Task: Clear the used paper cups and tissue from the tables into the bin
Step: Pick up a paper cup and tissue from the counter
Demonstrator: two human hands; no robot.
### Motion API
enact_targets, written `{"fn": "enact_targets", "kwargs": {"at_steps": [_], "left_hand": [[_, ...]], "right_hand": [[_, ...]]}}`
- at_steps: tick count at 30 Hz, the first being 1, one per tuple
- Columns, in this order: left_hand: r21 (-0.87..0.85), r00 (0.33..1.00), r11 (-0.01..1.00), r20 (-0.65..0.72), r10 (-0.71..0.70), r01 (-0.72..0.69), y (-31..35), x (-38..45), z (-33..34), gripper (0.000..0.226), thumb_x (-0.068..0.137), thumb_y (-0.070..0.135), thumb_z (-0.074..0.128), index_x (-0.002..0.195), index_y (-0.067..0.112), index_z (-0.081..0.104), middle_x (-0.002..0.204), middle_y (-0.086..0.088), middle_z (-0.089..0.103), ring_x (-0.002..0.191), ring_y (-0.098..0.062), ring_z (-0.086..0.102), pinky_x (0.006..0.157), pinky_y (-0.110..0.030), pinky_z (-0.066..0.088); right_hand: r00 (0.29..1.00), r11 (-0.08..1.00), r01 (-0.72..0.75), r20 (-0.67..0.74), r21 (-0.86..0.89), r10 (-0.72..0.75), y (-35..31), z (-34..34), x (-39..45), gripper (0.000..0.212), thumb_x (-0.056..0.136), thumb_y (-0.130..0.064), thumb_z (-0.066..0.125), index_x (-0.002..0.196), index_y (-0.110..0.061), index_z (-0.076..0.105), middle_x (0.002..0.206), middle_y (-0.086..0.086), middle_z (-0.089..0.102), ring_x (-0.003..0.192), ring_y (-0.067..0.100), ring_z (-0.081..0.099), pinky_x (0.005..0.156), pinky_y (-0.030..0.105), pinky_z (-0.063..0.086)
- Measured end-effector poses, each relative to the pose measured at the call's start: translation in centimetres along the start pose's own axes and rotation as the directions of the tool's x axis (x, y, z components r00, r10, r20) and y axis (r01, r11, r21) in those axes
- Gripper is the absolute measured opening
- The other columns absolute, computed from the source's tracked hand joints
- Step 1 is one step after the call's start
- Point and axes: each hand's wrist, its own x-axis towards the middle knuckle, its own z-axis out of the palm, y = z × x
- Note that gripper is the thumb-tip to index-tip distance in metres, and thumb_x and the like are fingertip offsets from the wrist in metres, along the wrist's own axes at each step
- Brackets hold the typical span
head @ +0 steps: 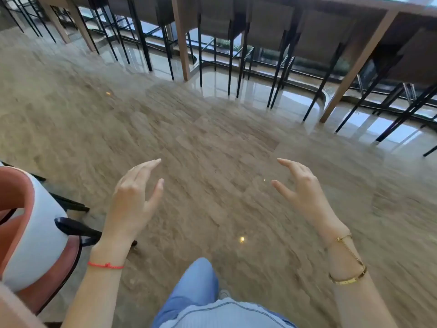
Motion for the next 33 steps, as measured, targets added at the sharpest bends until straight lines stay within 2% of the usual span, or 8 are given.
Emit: {"fn": "enact_targets", "kwargs": {"at_steps": [4, 12, 15, 19, 22, 25, 33], "left_hand": [[0.0, 0.999, 0.999, 0.013, -0.047, 0.047, -1.1, 2.3, 1.3, 0.042, 0.094, 0.017, 0.057, 0.135, 0.01, 0.053, 0.132, -0.008, 0.057, 0.126, -0.024, 0.051, 0.105, -0.047, 0.041], [0.024, 0.995, 0.995, 0.026, -0.1, 0.1, -6.3, 12.0, 4.4, 0.042, 0.094, 0.02, 0.057, 0.135, 0.013, 0.053, 0.133, -0.005, 0.057, 0.127, -0.02, 0.049, 0.106, -0.044, 0.041], [0.021, 0.994, 0.994, 0.013, -0.107, 0.107, -8.8, 17.7, 5.1, 0.041, 0.094, 0.02, 0.057, 0.135, 0.014, 0.053, 0.133, -0.004, 0.057, 0.127, -0.018, 0.048, 0.108, -0.039, 0.038], [0.019, 0.997, 0.997, -0.002, -0.072, 0.072, -11.9, 26.5, 5.2, 0.042, 0.093, 0.026, 0.052, 0.132, 0.012, 0.056, 0.13, -0.005, 0.059, 0.125, -0.022, 0.051, 0.107, -0.043, 0.039], [0.036, 0.999, 0.999, -0.022, -0.037, 0.038, -14.3, 33.3, 5.3, 0.039, 0.094, 0.023, 0.056, 0.132, 0.012, 0.056, 0.13, -0.004, 0.059, 0.124, -0.021, 0.052, 0.106, -0.041, 0.039], [0.053, 0.999, 0.998, -0.02, -0.037, 0.038, -16.0, 39.6, 5.9, 0.04, 0.092, 0.017, 0.06, 0.132, 0.013, 0.056, 0.13, -0.003, 0.06, 0.124, -0.021, 0.052, 0.106, -0.038, 0.039], [0.041, 0.999, 0.999, 0.037, -0.032, 0.03, -20.9, 54.7, 10.2, 0.04, 0.094, 0.024, 0.057, 0.134, 0.019, 0.054, 0.131, 0.002, 0.058, 0.125, -0.015, 0.048, 0.107, -0.03, 0.034]], "right_hand": [[0.999, 1.0, -0.016, 0.027, 0.002, 0.016, 0.3, 0.6, 3.3, 0.054, 0.089, -0.035, 0.063, 0.139, -0.025, 0.044, 0.138, -0.006, 0.051, 0.134, 0.009, 0.036, 0.113, 0.033, 0.031], [0.995, 0.999, -0.022, 0.093, -0.023, 0.024, 1.0, 5.0, 15.0, 0.053, 0.09, -0.036, 0.063, 0.139, -0.025, 0.044, 0.139, -0.005, 0.05, 0.135, 0.01, 0.035, 0.113, 0.034, 0.031], [0.994, 0.999, -0.008, 0.108, -0.041, 0.013, 0.2, 6.6, 21.5, 0.054, 0.09, -0.035, 0.063, 0.139, -0.024, 0.044, 0.14, -0.003, 0.05, 0.135, 0.012, 0.036, 0.114, 0.035, 0.031], [0.993, 0.998, 0.03, 0.118, -0.056, -0.023, -1.8, 7.9, 30.7, 0.055, 0.091, -0.036, 0.061, 0.141, -0.024, 0.043, 0.142, -0.003, 0.048, 0.137, 0.013, 0.034, 0.115, 0.04, 0.03], [0.994, 0.998, 0.045, 0.101, -0.051, -0.04, -3.0, 8.6, 37.3, 0.055, 0.091, -0.035, 0.062, 0.141, -0.022, 0.043, 0.142, -0.002, 0.048, 0.137, 0.015, 0.034, 0.114, 0.042, 0.031], [0.996, 0.998, 0.034, 0.084, -0.044, -0.031, -3.5, 9.2, 43.0, 0.054, 0.091, -0.033, 0.062, 0.14, -0.02, 0.045, 0.139, -0.001, 0.05, 0.135, 0.015, 0.037, 0.113, 0.041, 0.033], [0.997, 0.999, 0.008, 0.075, -0.031, -0.006, -2.3, 12.3, 58.6, 0.052, 0.09, -0.034, 0.062, 0.139, -0.022, 0.046, 0.138, -0.003, 0.052, 0.133, 0.013, 0.038, 0.111, 0.036, 0.034]]}}
